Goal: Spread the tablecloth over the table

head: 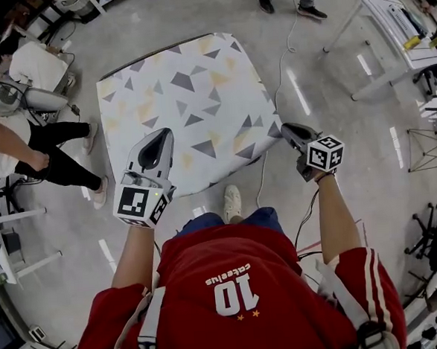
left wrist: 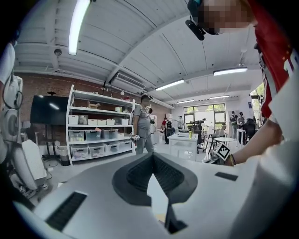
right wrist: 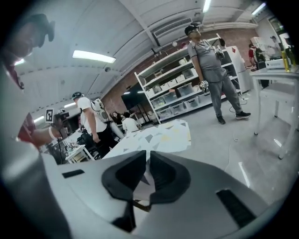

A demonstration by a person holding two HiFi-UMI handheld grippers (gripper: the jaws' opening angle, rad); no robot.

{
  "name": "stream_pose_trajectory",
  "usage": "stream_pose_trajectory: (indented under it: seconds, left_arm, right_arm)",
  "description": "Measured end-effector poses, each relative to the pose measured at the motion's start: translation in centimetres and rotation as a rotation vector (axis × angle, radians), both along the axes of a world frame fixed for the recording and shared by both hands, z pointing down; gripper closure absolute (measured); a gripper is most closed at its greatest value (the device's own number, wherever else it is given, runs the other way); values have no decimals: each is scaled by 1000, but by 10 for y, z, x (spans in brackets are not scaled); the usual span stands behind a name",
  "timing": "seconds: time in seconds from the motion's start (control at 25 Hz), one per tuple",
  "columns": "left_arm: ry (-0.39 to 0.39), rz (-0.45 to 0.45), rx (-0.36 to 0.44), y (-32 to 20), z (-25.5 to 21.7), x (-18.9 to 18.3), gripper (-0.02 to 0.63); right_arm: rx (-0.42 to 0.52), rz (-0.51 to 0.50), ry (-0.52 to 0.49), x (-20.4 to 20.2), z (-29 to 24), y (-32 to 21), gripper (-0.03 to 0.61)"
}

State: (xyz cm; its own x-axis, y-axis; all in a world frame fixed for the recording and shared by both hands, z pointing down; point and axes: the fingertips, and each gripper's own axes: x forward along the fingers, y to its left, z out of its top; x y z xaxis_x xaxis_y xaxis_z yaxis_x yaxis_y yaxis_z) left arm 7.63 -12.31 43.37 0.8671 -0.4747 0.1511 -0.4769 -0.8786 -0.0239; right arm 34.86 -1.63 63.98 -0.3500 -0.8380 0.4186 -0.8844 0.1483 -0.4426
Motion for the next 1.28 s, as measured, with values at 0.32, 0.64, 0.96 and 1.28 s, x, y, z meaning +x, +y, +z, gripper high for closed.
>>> stream_pose_trajectory:
  seconds: [0.32, 0.64, 0.96, 1.28]
  left_arm:
    - [17, -1, 1, 7, -6, -14, 607]
    - [-5, 1, 2, 16, -1, -25, 607]
    - [8, -25, 16, 19, -9, -46, 607]
    - [48, -142, 23, 3, -33, -106, 607]
  right_arm:
    - [-61, 39, 28, -1, 7, 6, 538]
    - [-177, 158, 64, 3, 62, 59, 434]
    - [-14, 205, 121, -24, 1, 35, 436]
    - [198, 240, 149, -73, -121, -26, 449]
